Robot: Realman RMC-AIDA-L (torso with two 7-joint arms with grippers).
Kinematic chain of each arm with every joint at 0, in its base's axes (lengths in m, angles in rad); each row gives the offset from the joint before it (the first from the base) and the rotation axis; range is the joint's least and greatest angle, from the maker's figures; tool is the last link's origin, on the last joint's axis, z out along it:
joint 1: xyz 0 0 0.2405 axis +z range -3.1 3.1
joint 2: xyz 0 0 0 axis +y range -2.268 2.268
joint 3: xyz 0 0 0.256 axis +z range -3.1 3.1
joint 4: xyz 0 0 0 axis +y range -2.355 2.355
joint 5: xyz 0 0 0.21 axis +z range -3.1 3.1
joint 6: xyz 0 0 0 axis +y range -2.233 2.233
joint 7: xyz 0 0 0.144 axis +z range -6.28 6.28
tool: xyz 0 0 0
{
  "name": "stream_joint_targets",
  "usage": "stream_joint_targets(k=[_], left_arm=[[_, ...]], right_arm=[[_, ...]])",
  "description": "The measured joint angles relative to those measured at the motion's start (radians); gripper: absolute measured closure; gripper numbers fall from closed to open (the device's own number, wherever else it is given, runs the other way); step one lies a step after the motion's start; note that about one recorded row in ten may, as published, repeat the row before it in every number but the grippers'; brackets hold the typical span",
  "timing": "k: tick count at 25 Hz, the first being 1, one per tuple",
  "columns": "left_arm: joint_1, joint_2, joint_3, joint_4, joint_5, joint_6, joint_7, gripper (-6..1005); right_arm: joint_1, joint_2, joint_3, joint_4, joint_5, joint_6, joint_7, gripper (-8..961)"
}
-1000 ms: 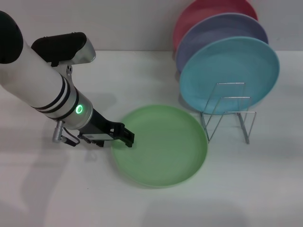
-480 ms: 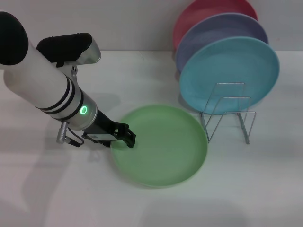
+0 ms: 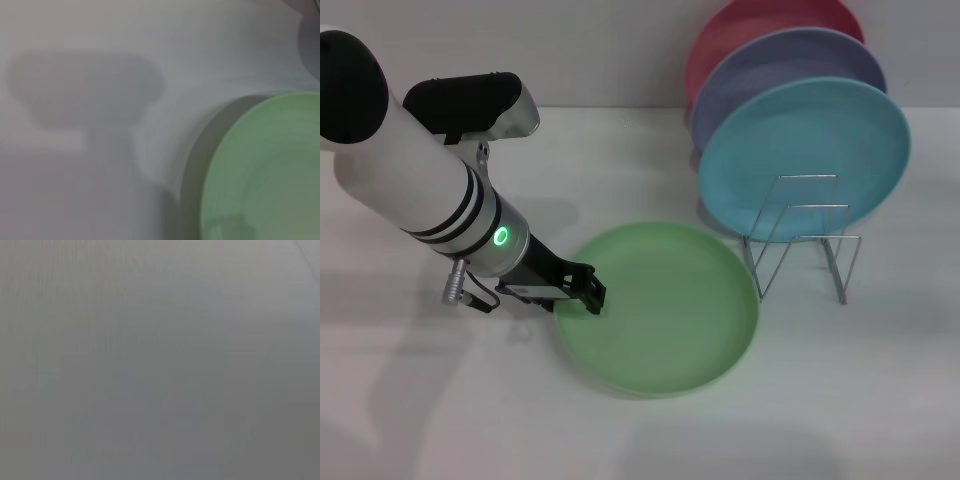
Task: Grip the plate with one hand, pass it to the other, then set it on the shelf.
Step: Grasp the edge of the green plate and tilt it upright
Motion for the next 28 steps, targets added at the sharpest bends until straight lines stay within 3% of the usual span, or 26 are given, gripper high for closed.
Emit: stream_joint_targets(k=[11, 28], left_arm=[[-0.011, 0.000, 0.000, 0.000, 0.006, 0.000, -0.001, 584], [-0.011, 0.001, 0.007, -0.011, 0.011, 0.000, -0.002, 631]], right_arm=[[0.002, -0.006, 0.000, -0.002, 0.000, 0.000, 0.000, 224], [-0.001, -0.007, 0.000, -0.001, 0.000, 0.000, 0.000, 224]])
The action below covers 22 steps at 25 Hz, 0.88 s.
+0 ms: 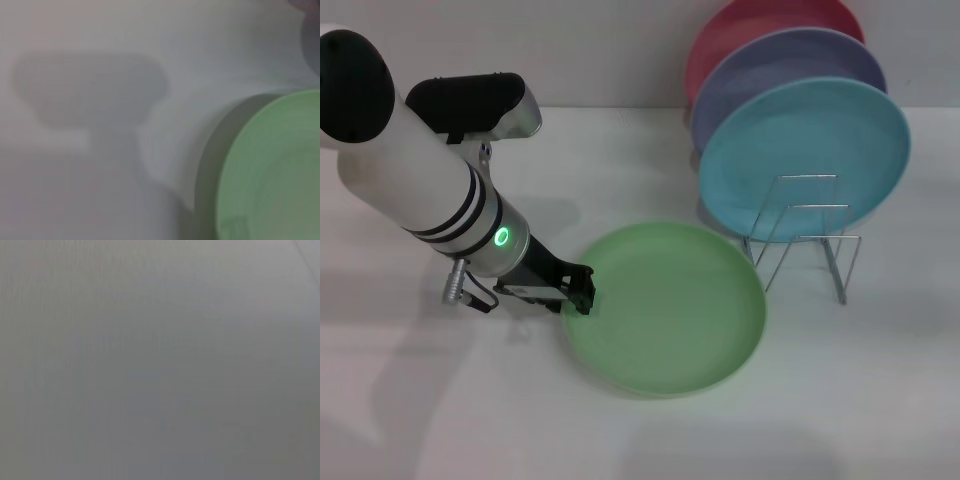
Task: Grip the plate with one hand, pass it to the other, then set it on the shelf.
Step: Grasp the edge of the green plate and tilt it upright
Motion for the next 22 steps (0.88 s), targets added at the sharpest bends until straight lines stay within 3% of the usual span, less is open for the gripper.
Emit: stream_joint_targets(k=[13, 22], left_arm=[[-0.005, 0.001, 0.006, -0.013, -0.002, 0.001, 0.003, 690], [-0.006, 0.001, 0.009, -0.011, -0.003, -0.001, 0.013, 818]], right_arm=[[0.002, 0.000, 0.000, 0.000, -0.002, 0.000, 0.000, 223], [0.002, 0.000, 0.000, 0.000, -0.001, 0.000, 0.000, 224]])
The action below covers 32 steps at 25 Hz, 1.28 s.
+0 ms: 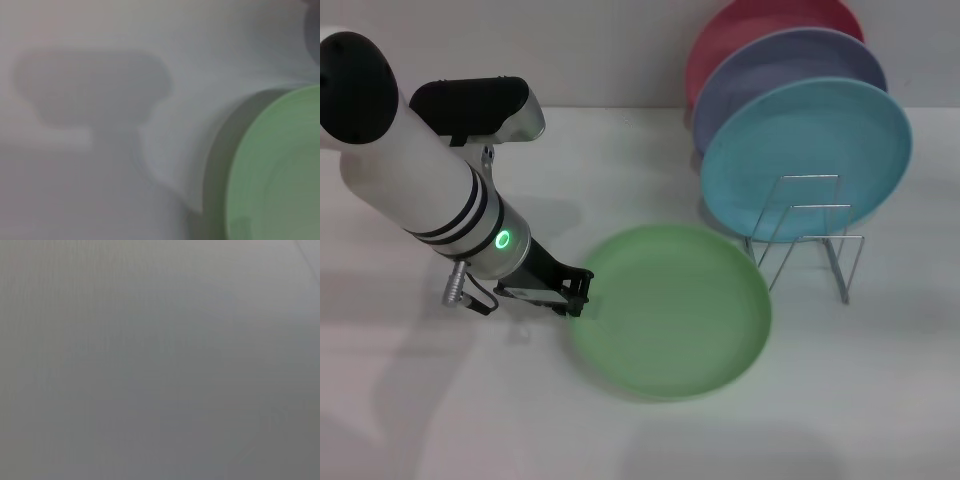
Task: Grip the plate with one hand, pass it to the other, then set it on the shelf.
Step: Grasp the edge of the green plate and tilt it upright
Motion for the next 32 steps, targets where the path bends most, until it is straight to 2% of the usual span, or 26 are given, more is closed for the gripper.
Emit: stream_joint_targets(k=[8, 11, 17, 21, 27, 32], left_arm=[[0.000, 0.001, 0.007, 0.001, 0.010, 0.001, 0.001, 893], [0.003, 0.002, 0.002, 0.004, 0.019, 0.002, 0.001, 965], [0.022, 0.008, -0.020, 0.039, 0.030, -0.001, 0.001, 969], [0.064, 0.011, -0.062, 0.113, 0.066, 0.011, 0.005, 970], [0.195, 0.011, -0.103, 0.233, 0.096, 0.222, 0.037, 967], [0.289, 0.008, -0.097, 0.255, 0.070, 0.462, 0.068, 965]], right_arm=[[-0.001, -0.001, 0.000, 0.000, 0.001, 0.000, 0.000, 224], [-0.002, -0.001, 0.000, 0.000, 0.001, 0.000, 0.000, 224], [-0.003, -0.001, 0.000, 0.000, 0.001, 0.000, 0.000, 223], [-0.003, -0.001, 0.000, 0.000, -0.004, 0.000, 0.006, 223], [0.000, 0.006, -0.022, 0.002, -0.009, 0.024, 0.006, 224], [0.001, 0.015, -0.064, 0.000, -0.010, 0.040, 0.001, 224]])
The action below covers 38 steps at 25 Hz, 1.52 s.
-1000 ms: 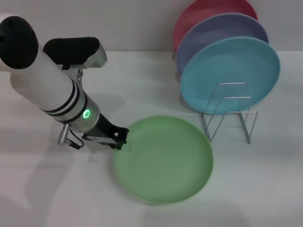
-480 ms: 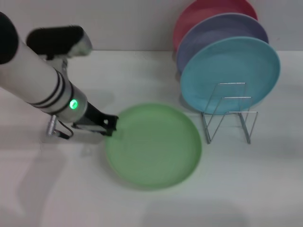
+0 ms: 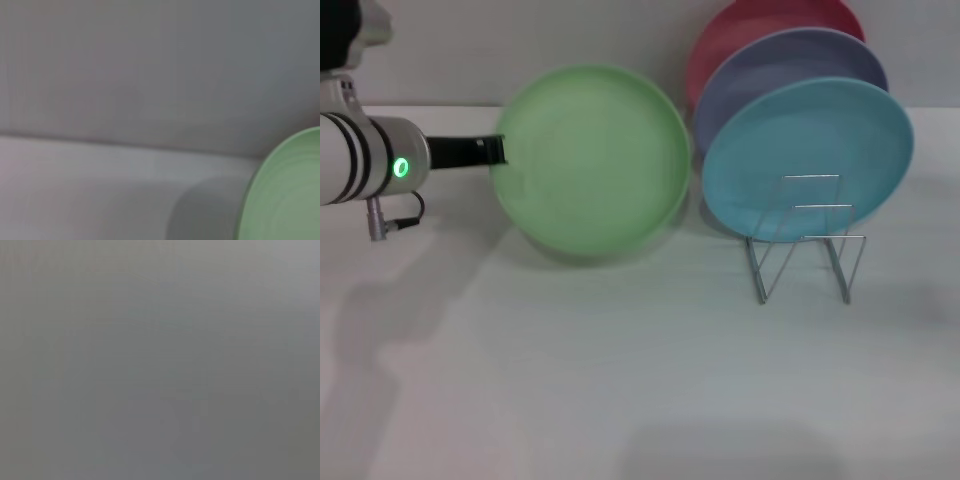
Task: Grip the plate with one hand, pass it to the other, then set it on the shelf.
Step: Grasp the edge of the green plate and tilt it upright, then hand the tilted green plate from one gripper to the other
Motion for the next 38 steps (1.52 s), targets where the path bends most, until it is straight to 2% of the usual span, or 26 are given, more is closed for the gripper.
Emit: stream_joint_targets(k=[3, 9, 16, 21, 23, 25, 26, 27, 28, 30, 31, 32, 33, 35, 36, 38], left_arm=[[0.018, -0.001, 0.005, -0.001, -0.030, 0.076, 0.033, 964], [0.036, -0.001, 0.026, -0.008, -0.099, 0.121, 0.115, 961], [0.100, -0.001, 0.067, 0.007, -0.202, 0.260, 0.209, 958], [0.174, 0.002, 0.136, 0.005, -0.220, 0.454, 0.235, 956], [0.219, 0.003, 0.185, -0.003, -0.217, 0.578, 0.248, 955], [0.238, 0.003, 0.213, -0.013, -0.217, 0.645, 0.256, 955], [0.262, 0.003, 0.254, -0.032, -0.214, 0.731, 0.262, 954], [0.262, 0.003, 0.254, -0.032, -0.214, 0.731, 0.262, 954], [0.288, 0.004, 0.309, -0.067, -0.209, 0.858, 0.266, 953], [0.296, 0.005, 0.330, -0.085, -0.207, 0.910, 0.268, 952], [0.313, 0.007, 0.383, -0.131, -0.194, 1.033, 0.268, 952], [0.313, 0.007, 0.383, -0.131, -0.194, 1.033, 0.268, 952], [0.325, 0.008, 0.419, -0.165, -0.179, 1.132, 0.261, 951], [0.325, 0.008, 0.419, -0.165, -0.179, 1.132, 0.261, 950], [0.333, 0.007, 0.466, -0.229, -0.149, 1.276, 0.219, 950], [0.330, 0.007, 0.479, -0.271, -0.124, 1.332, 0.175, 949]], right_arm=[[-0.003, 0.002, -0.017, -0.001, 0.000, 0.005, 0.000, 224], [-0.005, 0.010, -0.053, -0.003, -0.001, 0.039, -0.026, 225], [-0.007, 0.024, -0.069, -0.008, -0.001, 0.041, -0.053, 225], [-0.006, 0.030, -0.110, -0.011, -0.002, 0.041, -0.054, 225], [-0.006, 0.033, -0.123, -0.013, -0.002, 0.041, -0.055, 225], [-0.006, 0.039, -0.128, -0.015, -0.002, 0.041, -0.055, 226], [-0.006, 0.046, -0.130, -0.017, -0.002, 0.041, -0.055, 226], [-0.006, 0.046, -0.130, -0.017, -0.002, 0.041, -0.055, 226], [-0.006, 0.050, -0.130, -0.018, -0.002, 0.041, -0.055, 226], [-0.006, 0.057, -0.130, -0.020, -0.002, 0.041, -0.055, 226], [-0.006, 0.066, -0.130, -0.023, -0.002, 0.041, -0.055, 226], [-0.006, 0.066, -0.130, -0.023, -0.002, 0.041, -0.055, 226], [-0.007, 0.073, -0.130, -0.024, -0.002, 0.039, -0.056, 226], [-0.012, 0.086, -0.131, -0.027, -0.002, 0.030, -0.062, 226], [-0.018, 0.100, -0.132, -0.028, -0.002, 0.022, -0.069, 226], [-0.022, 0.106, -0.132, -0.028, -0.002, 0.017, -0.069, 226]])
